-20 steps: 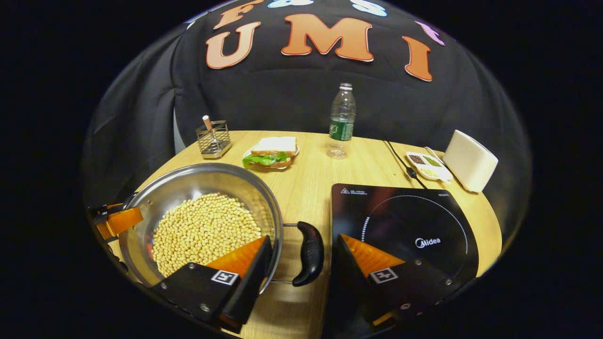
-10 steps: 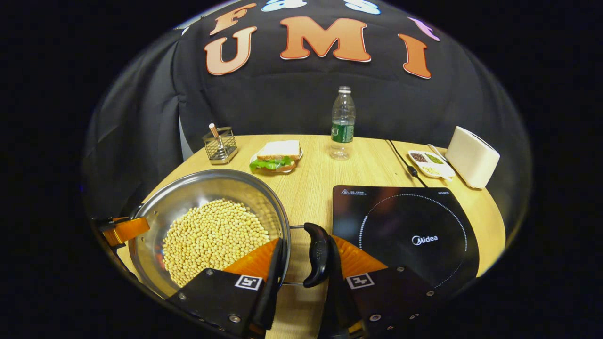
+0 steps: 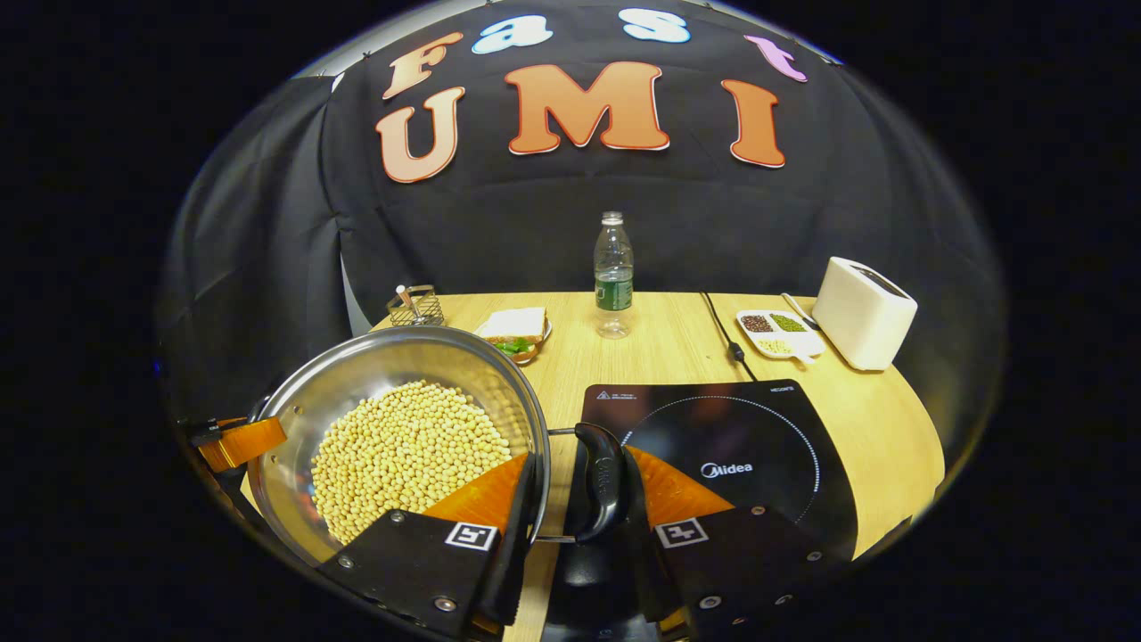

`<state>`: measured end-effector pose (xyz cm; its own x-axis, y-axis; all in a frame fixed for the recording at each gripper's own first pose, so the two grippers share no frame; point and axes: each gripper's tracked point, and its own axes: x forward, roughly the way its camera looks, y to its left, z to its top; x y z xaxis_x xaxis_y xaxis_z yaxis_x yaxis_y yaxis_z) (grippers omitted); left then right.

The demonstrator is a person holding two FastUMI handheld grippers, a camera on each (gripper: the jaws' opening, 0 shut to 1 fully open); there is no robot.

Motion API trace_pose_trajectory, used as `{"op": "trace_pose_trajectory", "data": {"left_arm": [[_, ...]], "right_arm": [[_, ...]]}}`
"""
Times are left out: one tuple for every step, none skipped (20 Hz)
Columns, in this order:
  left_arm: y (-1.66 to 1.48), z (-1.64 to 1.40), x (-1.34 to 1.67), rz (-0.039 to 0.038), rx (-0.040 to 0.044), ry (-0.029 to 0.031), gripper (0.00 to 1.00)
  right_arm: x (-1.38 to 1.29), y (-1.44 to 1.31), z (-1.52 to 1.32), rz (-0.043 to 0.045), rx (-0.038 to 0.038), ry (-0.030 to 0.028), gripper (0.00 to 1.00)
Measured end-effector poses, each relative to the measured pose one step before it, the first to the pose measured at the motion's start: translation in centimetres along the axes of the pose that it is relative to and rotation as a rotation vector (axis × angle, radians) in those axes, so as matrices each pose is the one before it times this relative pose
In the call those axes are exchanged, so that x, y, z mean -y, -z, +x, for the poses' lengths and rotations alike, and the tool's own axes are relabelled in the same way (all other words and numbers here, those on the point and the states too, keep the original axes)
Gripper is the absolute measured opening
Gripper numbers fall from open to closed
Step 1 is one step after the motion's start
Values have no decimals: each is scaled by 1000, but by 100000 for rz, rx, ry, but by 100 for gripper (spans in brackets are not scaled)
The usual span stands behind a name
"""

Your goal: First push the handle of the pot to place it horizontally, then grasp the pot with both hands and set it on the induction cooktop.

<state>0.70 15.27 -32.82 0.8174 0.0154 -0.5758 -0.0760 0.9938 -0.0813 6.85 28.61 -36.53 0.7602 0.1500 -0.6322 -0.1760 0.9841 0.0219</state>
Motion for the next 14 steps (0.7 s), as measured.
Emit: {"op": "trace_pose_trajectory", "data": {"left_arm": [[0, -129, 746, 282, 189, 489, 49], [-61, -125, 804, 445, -190, 615, 48], [35, 22, 684, 344, -253, 631, 49], [-112, -77, 777, -105, -207, 782, 49], [-116, -97, 783, 55, -41, 808, 49], [-235, -52, 851, 160, 273, 811, 49], [-27, 96, 862, 302, -165, 630, 49], [60, 45, 722, 816, -603, 679, 49], [-35, -13, 849, 928, -269, 515, 49], [-184, 84, 864, 878, -104, 542, 49], [-104, 22, 676, 534, -95, 326, 48], [-194, 132, 811, 339, 137, 514, 49], [-20, 182, 924, 503, 80, 629, 48], [74, 232, 806, 391, -121, 698, 49]], "right_arm": [[737, -341, -435, 172, 834, 530, 50], [749, -193, -443, -252, 648, 574, 50], [796, -180, -344, -80, 353, 617, 50], [819, -24, -361, 150, 416, 681, 50], [855, -108, -330, 498, 97, 581, 51], [860, -1, -208, 959, -33, 599, 51], [834, -14, -248, 626, -103, 458, 51], [790, 63, -144, 678, 13, 555, 51], [901, -8, -243, 975, 172, 554, 50], [897, 97, -67, 821, -107, 451, 50], [790, 31, -204, 1148, -304, 435, 50], [831, 43, -99, 742, -350, 505, 50], [869, -90, -101, 802, 87, 441, 50], [809, -161, -156, 632, 385, 578, 50]]}}
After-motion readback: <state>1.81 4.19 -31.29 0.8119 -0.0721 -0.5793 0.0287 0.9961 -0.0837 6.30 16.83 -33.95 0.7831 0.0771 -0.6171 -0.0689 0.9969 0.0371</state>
